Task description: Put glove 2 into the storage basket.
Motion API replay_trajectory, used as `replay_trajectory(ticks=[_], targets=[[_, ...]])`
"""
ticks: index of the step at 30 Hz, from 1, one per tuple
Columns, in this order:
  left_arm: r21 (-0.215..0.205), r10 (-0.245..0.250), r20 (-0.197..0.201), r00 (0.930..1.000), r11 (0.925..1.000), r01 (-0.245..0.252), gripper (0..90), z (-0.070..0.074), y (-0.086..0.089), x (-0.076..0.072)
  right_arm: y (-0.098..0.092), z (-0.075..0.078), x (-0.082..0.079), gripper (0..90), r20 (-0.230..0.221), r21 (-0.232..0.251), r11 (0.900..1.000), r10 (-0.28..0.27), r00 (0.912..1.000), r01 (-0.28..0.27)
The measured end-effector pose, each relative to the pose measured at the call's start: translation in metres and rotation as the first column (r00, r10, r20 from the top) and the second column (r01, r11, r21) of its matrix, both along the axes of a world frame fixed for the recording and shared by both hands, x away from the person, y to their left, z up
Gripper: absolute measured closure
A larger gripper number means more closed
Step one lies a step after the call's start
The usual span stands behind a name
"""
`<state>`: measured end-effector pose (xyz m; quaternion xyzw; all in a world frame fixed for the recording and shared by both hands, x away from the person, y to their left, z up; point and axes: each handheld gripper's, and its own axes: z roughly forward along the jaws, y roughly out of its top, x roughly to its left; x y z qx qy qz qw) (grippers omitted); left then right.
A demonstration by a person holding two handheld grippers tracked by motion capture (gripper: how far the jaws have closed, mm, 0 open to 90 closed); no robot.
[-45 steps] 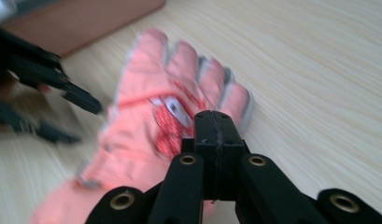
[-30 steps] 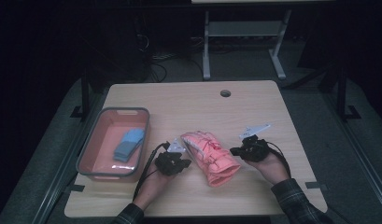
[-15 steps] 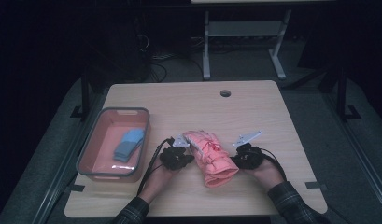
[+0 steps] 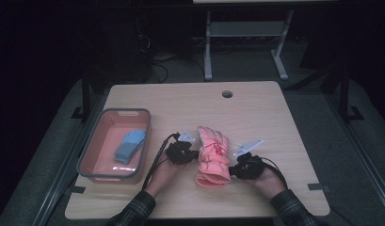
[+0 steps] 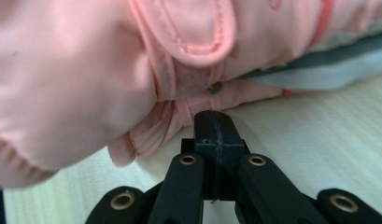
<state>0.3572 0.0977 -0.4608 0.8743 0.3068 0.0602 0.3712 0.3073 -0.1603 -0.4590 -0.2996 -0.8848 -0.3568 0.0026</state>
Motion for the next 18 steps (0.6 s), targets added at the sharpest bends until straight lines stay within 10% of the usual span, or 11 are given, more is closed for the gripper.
replay_trajectory(ticks=[18], targets=[[-0.049,-0.048,-0.011,0.9988,0.9977,0.047,85.2,0.002,-0.012,0.011,0.01,0.005,-0.02,90.0,0.008,0.013,0.999,0.038,0.9992,-0.038]])
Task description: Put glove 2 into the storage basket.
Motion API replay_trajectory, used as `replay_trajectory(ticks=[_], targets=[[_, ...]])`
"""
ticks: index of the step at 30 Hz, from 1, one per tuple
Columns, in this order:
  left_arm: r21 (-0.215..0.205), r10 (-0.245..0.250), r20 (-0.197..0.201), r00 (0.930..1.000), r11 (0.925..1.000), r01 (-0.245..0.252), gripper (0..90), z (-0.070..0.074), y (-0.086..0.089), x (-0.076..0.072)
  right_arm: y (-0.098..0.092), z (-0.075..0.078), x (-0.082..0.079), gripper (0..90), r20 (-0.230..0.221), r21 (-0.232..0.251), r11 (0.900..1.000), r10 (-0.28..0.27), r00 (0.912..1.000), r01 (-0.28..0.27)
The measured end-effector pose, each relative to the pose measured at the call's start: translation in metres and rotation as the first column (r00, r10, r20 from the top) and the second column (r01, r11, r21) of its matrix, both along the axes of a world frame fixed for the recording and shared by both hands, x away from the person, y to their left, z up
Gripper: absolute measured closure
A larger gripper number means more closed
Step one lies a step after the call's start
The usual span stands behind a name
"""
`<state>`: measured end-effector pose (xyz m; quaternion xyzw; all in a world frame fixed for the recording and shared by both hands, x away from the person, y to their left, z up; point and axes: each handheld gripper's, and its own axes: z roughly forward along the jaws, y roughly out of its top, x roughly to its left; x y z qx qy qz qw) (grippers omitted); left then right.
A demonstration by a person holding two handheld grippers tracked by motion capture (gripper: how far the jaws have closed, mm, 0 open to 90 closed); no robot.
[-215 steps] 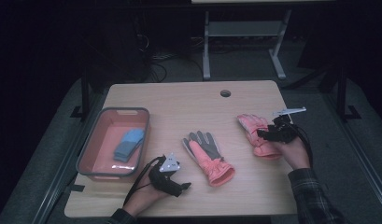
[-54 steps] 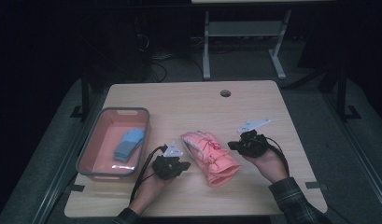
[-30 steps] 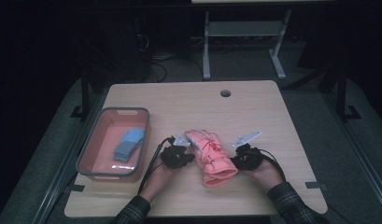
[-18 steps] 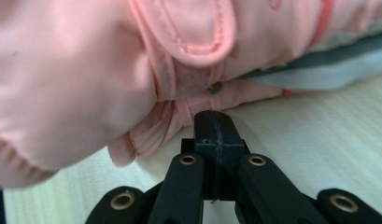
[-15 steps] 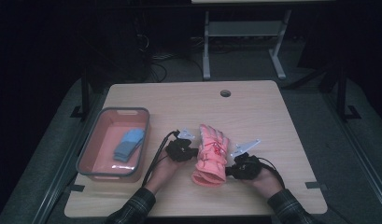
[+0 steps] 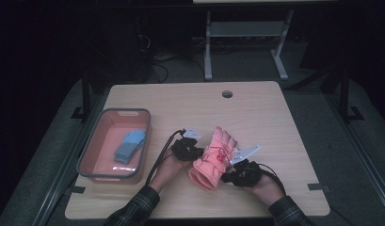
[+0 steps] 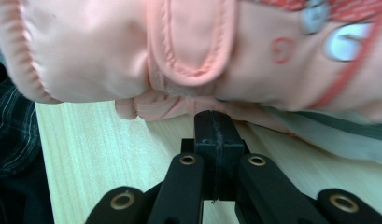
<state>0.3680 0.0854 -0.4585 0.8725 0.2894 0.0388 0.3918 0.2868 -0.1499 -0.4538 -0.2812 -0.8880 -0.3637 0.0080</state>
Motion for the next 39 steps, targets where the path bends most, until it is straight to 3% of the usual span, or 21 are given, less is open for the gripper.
replay_trajectory(ticks=[4,9,12,16,24,33,39], targets=[[-0.002,0.011,0.004,0.9999,0.9999,-0.011,76.0,0.009,0.007,-0.001,-0.013,0.011,-0.002,90.0,0.025,0.004,0.999,-0.046,0.9986,0.046],[0.013,0.029,0.0,0.9996,0.9995,-0.029,58.6,0.02,0.018,-0.006,-0.032,0.035,0.0,90.0,0.081,0.075,0.992,-0.112,0.9904,0.106],[0.02,0.047,-0.007,0.9989,0.9987,-0.047,50.9,0.025,0.022,-0.009,-0.034,0.051,0.006,90.0,0.113,0.128,0.983,-0.147,0.9827,0.133],[-0.007,0.083,-0.001,0.9965,0.9965,-0.083,43.5,0.035,0.031,-0.012,-0.026,0.062,0.018,90.0,0.151,0.152,0.978,-0.164,0.9749,0.141],[-0.059,0.094,0.016,0.9954,0.9939,-0.093,34.2,0.052,0.044,-0.011,-0.01,0.049,0.037,90.0,0.132,0.12,0.981,-0.166,0.9772,0.15],[-0.079,0.075,0.022,0.997,0.9942,-0.073,26.2,0.057,0.041,-0.012,0.001,0.029,0.042,90.0,0.097,0.052,0.987,-0.155,0.9831,0.15],[-0.1,0.05,0.025,0.9984,0.9938,-0.047,20.6,0.063,0.032,-0.014,0.004,0.023,0.044,90.0,0.09,0.036,0.988,-0.153,0.9841,0.151]])
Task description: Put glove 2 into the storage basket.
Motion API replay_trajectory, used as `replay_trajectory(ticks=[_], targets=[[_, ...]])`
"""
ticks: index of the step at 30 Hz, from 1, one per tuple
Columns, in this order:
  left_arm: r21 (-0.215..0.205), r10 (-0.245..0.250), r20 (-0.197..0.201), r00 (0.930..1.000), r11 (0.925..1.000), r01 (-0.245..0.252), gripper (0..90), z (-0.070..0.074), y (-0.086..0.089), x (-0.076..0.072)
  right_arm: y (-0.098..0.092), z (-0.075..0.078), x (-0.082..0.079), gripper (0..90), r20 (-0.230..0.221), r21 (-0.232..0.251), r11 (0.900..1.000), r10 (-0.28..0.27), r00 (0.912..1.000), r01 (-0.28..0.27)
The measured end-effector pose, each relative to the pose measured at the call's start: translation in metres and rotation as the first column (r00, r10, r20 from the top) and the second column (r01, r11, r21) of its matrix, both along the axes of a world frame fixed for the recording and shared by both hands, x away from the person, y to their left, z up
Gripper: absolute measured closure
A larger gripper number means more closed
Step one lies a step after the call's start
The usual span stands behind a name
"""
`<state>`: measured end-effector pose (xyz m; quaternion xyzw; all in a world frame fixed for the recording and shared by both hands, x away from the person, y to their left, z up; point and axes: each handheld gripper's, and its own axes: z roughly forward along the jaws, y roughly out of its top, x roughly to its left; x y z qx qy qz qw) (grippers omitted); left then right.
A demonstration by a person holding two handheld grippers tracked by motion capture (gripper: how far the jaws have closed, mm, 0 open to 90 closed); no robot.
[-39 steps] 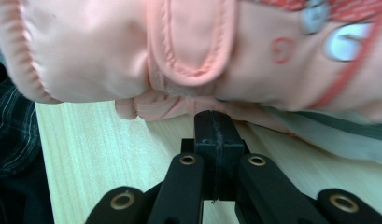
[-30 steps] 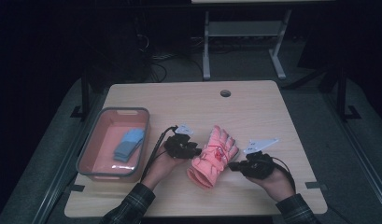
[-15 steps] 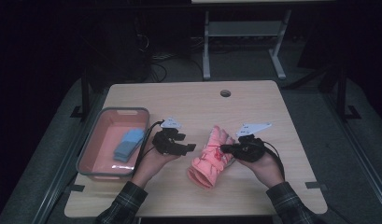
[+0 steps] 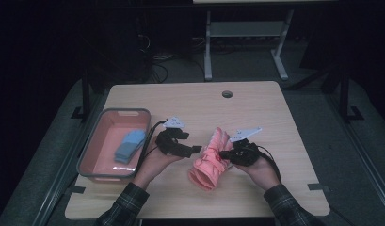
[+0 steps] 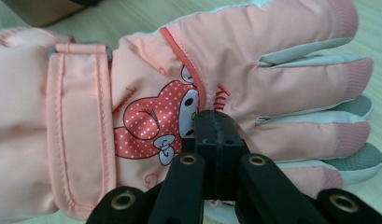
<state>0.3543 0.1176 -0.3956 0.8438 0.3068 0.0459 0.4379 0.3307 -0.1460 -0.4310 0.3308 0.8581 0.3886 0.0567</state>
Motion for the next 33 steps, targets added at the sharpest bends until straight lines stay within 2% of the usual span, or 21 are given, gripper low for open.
replay_trajectory(ticks=[4,8,13,14,17,19,22,29,33], targets=[[0.001,-0.013,0.004,0.9999,0.9999,0.013,18.7,0.002,-0.011,0.003,0.003,-0.003,-0.001,90.0,0.002,-0.02,1.0,-0.002,1.0,0.002],[0.008,-0.025,-0.025,0.9994,0.9997,0.025,17.4,-0.004,-0.026,0.01,0.005,-0.003,-0.002,90.0,0.011,-0.032,0.999,0.002,0.9999,-0.001],[0.025,-0.032,-0.069,0.9971,0.9991,0.034,16.2,-0.019,-0.039,0.021,0.007,-0.004,-0.003,90.0,0.021,-0.049,0.999,0.008,0.9997,-0.007],[0.007,-0.03,-0.093,0.9952,0.9995,0.031,15.8,-0.024,-0.041,0.024,0.007,-0.005,-0.003,90.0,0.025,-0.054,0.999,0.008,0.9997,-0.007],[-0.017,-0.027,-0.133,0.9907,0.9995,0.025,14.3,-0.034,-0.045,0.03,0.008,-0.006,-0.004,90.0,0.037,-0.065,0.998,0.012,0.9992,-0.01],[-0.018,-0.04,-0.156,0.987,0.9991,0.037,14.2,-0.04,-0.047,0.032,0.008,-0.007,-0.005,90.0,0.04,-0.071,0.997,0.013,0.9991,-0.01],[-0.055,-0.058,-0.192,0.9797,0.9973,0.048,13.2,-0.047,-0.048,0.036,0.006,-0.007,-0.007,90.0,0.039,-0.075,0.997,0.011,0.9992,-0.008],[-0.05,-0.064,-0.22,0.9734,0.9973,0.054,13.3,-0.055,-0.049,0.036,-0.01,-0.002,-0.012,90.0,0.016,-0.073,0.997,-0.012,0.9998,0.013],[-0.038,-0.065,-0.217,0.974,0.9976,0.058,13.3,-0.057,-0.049,0.036,-0.013,0.0,-0.016,90.0,0.027,-0.077,0.997,-0.02,0.9994,0.022]])
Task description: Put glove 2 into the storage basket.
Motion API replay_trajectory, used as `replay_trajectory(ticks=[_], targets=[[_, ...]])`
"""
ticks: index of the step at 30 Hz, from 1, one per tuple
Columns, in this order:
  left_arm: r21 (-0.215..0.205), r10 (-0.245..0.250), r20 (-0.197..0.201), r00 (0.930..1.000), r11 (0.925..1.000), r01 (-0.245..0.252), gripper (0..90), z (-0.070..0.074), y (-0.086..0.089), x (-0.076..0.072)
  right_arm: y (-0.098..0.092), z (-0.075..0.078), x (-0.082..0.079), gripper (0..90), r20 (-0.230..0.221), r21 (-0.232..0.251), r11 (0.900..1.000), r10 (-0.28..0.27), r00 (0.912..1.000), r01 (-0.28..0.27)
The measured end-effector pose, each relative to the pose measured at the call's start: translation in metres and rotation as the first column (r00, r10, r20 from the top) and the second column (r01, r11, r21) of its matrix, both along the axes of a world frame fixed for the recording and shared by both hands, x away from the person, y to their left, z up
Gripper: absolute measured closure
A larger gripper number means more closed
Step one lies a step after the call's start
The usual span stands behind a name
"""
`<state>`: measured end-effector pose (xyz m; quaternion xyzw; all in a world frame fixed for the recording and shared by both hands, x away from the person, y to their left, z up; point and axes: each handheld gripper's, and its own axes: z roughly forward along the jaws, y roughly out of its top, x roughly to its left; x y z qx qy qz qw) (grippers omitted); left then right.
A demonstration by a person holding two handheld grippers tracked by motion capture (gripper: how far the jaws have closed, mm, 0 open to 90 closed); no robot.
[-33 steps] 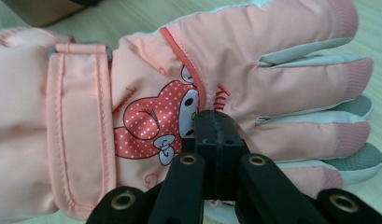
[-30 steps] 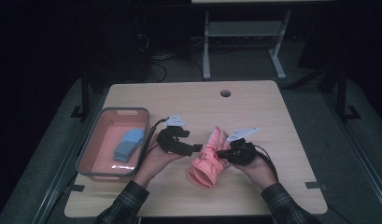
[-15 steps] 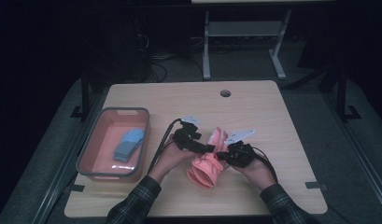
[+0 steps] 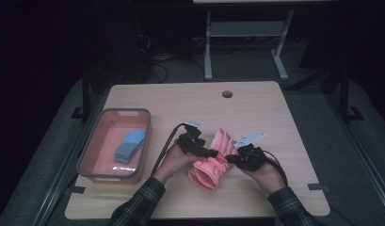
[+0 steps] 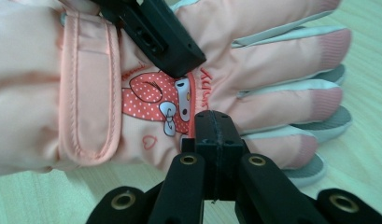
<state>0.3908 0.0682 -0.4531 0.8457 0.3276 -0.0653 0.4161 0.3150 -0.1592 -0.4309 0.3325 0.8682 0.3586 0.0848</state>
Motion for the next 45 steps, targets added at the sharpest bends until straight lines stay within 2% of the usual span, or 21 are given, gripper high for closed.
replay_trajectory(ticks=[4,9,12,14,16,20,27,30,32,33,34,36,39,42,45], targets=[[0.029,-0.033,-0.025,0.9992,0.999,0.033,13.4,-0.006,-0.006,0.0,0.003,-0.011,0.002,90.0,-0.025,-0.031,0.999,0.008,0.9997,-0.008],[0.019,-0.064,-0.086,0.9942,0.9977,0.066,13.4,-0.013,-0.011,0.002,0.001,-0.018,0.001,90.0,-0.026,-0.032,0.999,0.013,0.9996,-0.013],[0.027,-0.086,-0.09,0.9922,0.9957,0.089,14.8,-0.012,-0.015,0.001,0.001,-0.019,0.0,90.0,-0.027,-0.038,0.999,0.013,0.9995,-0.014],[0.014,-0.105,-0.118,0.9875,0.9941,0.107,20.0,-0.012,-0.015,0.002,0.001,-0.02,0.0,90.0,-0.028,-0.037,0.999,0.014,0.9995,-0.015],[-0.002,-0.103,-0.13,0.9862,0.9946,0.103,23.4,-0.012,-0.015,0.002,0.001,-0.02,0.001,90.0,-0.026,-0.038,0.999,0.017,0.9995,-0.018],[-0.024,-0.115,-0.172,0.9784,0.9934,0.113,33.4,-0.014,-0.012,0.005,0.002,-0.02,0.001,90.0,-0.023,-0.041,0.999,0.017,0.9996,-0.018],[-0.017,-0.127,-0.146,0.9811,0.9919,0.126,56.5,-0.009,-0.011,0.002,0.004,-0.021,0.003,90.0,-0.017,-0.046,0.999,0.024,0.9996,-0.025],[-0.011,-0.136,-0.131,0.982,0.9907,0.136,60.2,-0.007,-0.01,0.002,0.005,-0.02,0.003,90.0,-0.014,-0.044,0.999,0.024,0.9996,-0.025],[-0.026,-0.131,-0.129,0.9829,0.9913,0.129,61.2,-0.007,-0.009,0.002,0.003,-0.018,0.002,90.0,-0.011,-0.024,0.999,0.023,0.9997,-0.023],[-0.03,-0.133,-0.129,0.9827,0.9911,0.13,61.4,-0.006,-0.008,0.003,0.0,-0.016,0.002,82.7,-0.008,-0.01,1.0,0.024,0.9997,-0.024],[-0.04,-0.13,-0.134,0.9824,0.9912,0.126,61.6,-0.006,-0.007,0.003,-0.005,-0.012,0.001,73.2,-0.01,0.027,1.0,0.01,0.9999,-0.01],[-0.047,-0.128,-0.138,0.9822,0.9914,0.122,61.6,-0.004,-0.006,0.003,-0.014,-0.005,-0.001,62.5,0.008,0.066,0.997,-0.029,0.9996,0.028],[-0.05,-0.133,-0.124,0.9834,0.9906,0.128,61.5,0.002,-0.004,0.002,-0.028,-0.001,-0.001,52.2,0.044,0.091,0.993,-0.081,0.9957,0.077],[-0.059,-0.125,-0.116,0.9853,0.9911,0.119,61.4,0.009,0.0,0.001,-0.042,-0.003,0.002,42.9,0.053,0.101,0.986,-0.139,0.9888,0.134],[-0.059,-0.116,-0.095,0.9887,0.992,0.111,61.4,0.021,0.006,0.0,-0.053,-0.01,0.007,34.9,0.041,0.095,0.978,-0.189,0.9811,0.185]])
